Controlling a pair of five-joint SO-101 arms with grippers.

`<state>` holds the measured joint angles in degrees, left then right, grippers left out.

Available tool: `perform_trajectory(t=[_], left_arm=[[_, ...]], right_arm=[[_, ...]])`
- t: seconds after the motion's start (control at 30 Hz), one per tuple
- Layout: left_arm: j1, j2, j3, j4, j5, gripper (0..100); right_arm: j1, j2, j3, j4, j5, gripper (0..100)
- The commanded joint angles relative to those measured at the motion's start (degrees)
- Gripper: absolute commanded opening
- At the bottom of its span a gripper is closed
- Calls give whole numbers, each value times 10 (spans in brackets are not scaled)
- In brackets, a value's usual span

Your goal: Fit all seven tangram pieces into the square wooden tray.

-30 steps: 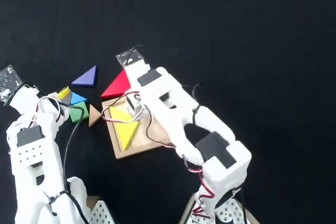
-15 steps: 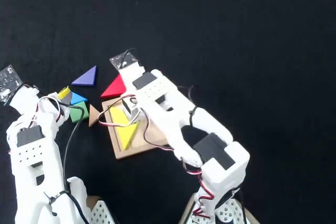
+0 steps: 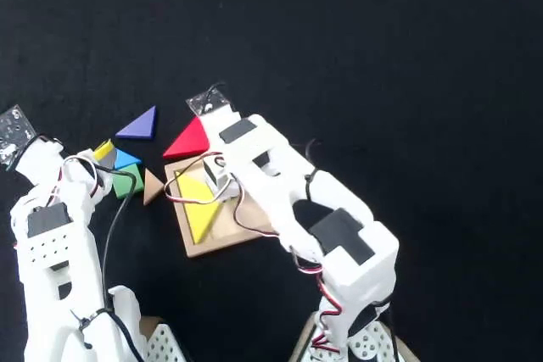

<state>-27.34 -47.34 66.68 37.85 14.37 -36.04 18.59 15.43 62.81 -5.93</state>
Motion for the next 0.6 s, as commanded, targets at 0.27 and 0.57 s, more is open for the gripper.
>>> perform_trajectory(t=[0.27, 0.57], left_arm=[[7, -2, -3, -10, 4, 310], [7, -2, -3, -10, 4, 310]], right_arm=[[-35, 3, -27, -5, 10, 11], [-47, 3, -36, -5, 10, 11]])
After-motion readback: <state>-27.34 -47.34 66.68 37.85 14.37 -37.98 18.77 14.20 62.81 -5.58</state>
